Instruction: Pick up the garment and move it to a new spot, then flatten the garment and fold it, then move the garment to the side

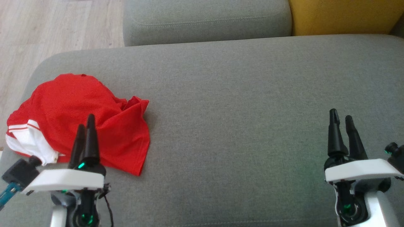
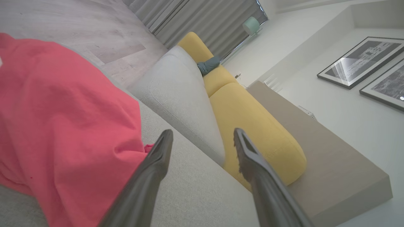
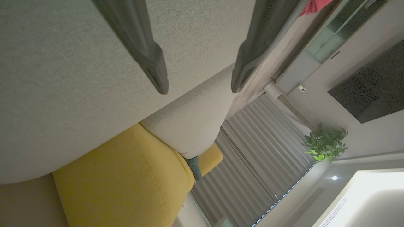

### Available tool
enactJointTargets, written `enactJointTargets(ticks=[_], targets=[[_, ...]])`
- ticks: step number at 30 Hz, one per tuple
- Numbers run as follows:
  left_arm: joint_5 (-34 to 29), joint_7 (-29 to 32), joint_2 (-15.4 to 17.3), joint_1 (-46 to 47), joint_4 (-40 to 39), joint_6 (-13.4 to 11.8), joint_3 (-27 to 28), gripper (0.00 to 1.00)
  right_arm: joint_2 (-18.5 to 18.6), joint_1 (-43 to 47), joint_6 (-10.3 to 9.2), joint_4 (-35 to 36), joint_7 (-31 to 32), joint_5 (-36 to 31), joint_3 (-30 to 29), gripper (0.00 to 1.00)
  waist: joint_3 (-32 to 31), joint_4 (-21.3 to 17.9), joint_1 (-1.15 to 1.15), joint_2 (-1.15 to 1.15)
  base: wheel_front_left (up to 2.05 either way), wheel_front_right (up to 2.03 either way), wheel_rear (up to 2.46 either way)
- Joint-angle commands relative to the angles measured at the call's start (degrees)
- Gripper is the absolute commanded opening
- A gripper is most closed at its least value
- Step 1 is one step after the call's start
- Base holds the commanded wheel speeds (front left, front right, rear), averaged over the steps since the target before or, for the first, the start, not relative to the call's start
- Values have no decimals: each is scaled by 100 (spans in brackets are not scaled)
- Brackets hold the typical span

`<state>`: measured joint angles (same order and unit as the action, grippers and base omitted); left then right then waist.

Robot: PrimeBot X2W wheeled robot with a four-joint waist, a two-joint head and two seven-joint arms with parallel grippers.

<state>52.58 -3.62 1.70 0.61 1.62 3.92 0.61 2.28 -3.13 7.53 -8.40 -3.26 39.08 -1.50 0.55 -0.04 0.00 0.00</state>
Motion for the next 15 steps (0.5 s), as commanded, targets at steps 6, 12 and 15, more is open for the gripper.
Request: enactJointTargets(ticks=[6, 12, 15], targets=[[-1016, -160, 99, 191, -296, -89, -257, 100, 38, -293, -2, 270, -203, -838, 200, 100, 8, 5, 0, 0, 0, 0, 0], [-1598, -245, 218, 172, -291, -260, -481, 100, 40, -272, -2, 316, -287, -1288, 296, 100, 12, -4, 0, 0, 0, 0, 0], [-1975, -296, 375, 173, -286, -405, -683, 100, 41, -251, -3, 337, -338, -1547, 347, 100, 13, -11, 0, 0, 0, 0, 0]])
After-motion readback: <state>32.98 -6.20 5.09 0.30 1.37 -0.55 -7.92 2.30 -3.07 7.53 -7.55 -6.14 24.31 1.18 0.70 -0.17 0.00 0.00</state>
